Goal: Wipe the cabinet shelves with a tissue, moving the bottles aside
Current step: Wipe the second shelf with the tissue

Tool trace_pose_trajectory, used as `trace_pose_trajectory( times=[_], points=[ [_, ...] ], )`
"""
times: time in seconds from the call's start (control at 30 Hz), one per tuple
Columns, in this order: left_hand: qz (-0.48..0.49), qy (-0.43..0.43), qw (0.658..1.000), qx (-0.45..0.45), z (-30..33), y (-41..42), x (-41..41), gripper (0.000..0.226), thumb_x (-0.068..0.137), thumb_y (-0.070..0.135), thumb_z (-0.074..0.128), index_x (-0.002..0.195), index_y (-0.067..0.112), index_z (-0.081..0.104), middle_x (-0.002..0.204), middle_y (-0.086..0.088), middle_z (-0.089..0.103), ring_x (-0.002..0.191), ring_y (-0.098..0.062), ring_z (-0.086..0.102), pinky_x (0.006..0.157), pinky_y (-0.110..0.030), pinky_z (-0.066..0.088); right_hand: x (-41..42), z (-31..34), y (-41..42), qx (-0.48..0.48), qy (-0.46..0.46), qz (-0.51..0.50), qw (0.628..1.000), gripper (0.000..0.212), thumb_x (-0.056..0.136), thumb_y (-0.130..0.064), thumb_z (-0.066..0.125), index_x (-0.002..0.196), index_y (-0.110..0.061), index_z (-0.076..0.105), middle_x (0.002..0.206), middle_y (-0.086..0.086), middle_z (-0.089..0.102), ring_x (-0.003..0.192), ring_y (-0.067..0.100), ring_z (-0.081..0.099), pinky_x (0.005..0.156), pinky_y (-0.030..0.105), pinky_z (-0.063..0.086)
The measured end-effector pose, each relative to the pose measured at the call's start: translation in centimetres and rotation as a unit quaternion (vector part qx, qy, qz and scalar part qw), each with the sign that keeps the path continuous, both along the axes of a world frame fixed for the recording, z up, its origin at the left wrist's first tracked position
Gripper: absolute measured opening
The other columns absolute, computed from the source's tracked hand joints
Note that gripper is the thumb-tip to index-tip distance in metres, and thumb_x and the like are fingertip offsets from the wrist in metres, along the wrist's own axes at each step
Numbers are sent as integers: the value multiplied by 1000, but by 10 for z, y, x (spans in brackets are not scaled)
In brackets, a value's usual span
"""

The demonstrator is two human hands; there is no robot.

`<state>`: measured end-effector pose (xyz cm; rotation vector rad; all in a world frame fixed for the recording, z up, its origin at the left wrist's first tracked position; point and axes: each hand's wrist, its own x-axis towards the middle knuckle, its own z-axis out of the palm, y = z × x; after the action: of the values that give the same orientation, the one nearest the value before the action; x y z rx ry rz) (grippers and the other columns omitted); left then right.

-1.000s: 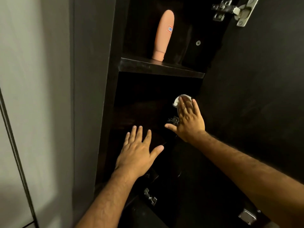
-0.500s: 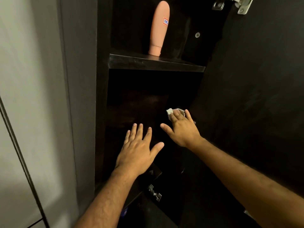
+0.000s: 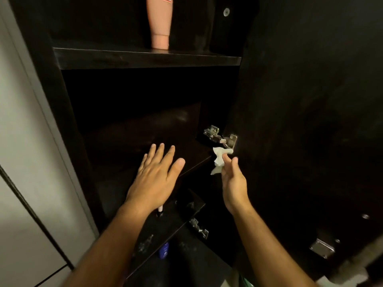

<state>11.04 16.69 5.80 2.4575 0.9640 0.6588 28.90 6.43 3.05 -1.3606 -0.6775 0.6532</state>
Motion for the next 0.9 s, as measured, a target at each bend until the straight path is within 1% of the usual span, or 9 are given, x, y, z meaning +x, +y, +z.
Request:
trace_pose_trajectory(
  times=[0.07,0.13,0.2,0.3,0.43,0.53,0.67,0.8,0.9],
  points=[
    [1,-39,999,4,0,0,-1,80,86,75,2,152,33,16,162,9,6,146,-1,-11,117,-26,-8,-1,5,6,-9,-6,36,999,80,92,-65,14,150,-13,31,159,-4,27,146,8,21,120,30,10],
    [4,-86,996,16,2,-2,-4,78,86,73,7,150,32,23,161,9,14,147,0,-4,117,-23,-6,-4,5,14,-9,-24,68,997,86,88,-69,5,153,-17,25,159,-13,20,145,1,14,119,28,5],
    [17,-115,992,39,7,-8,-9,73,89,69,13,149,31,28,159,11,20,147,2,1,117,-20,-3,-5,-1,22,-3,-57,79,995,83,90,-68,0,154,-19,22,160,-16,17,142,-7,10,116,20,3],
    [43,-160,984,64,10,-27,-18,64,93,63,19,146,31,34,153,17,25,145,6,8,117,-19,1,-10,-8,25,-15,-91,84,992,82,86,-67,2,156,-24,1,157,-23,-1,134,-18,0,106,2,3],
    [64,-169,980,86,-1,-58,-24,62,95,64,19,144,29,35,154,11,30,146,1,13,121,-32,9,-11,-23,25,4,-144,109,984,101,76,-89,6,153,-26,-11,157,-23,-16,143,-11,-10,119,18,-4],
    [78,-156,980,95,-15,-74,-24,62,96,64,22,145,28,34,156,8,30,147,-3,14,122,-39,12,-16,-41,22,18,-221,156,963,95,82,-83,3,153,-22,-13,159,-12,-25,145,-2,-20,121,27,-10],
    [124,-180,971,96,-31,-101,-36,60,98,60,26,144,25,38,155,6,34,147,-9,19,122,-38,14,-36,-57,12,49,-319,194,926,92,88,-77,-1,154,-13,-8,160,-4,-26,146,5,-25,118,24,-16],
    [196,-206,954,93,-48,-131,-57,59,98,59,28,143,22,42,152,8,39,145,-10,25,120,-43,21,-54,-62,8,46,-372,228,899,94,88,-77,1,154,-12,-12,158,-5,-30,144,7,-29,119,27,-16],
    [243,-215,943,71,-59,-147,-73,56,96,60,30,143,29,41,151,18,36,144,-5,26,116,-46,28,-71,-65,3,53,-415,250,873,89,92,-72,6,154,-11,-12,159,-3,-28,146,11,-27,120,30,-16]
  ],
)
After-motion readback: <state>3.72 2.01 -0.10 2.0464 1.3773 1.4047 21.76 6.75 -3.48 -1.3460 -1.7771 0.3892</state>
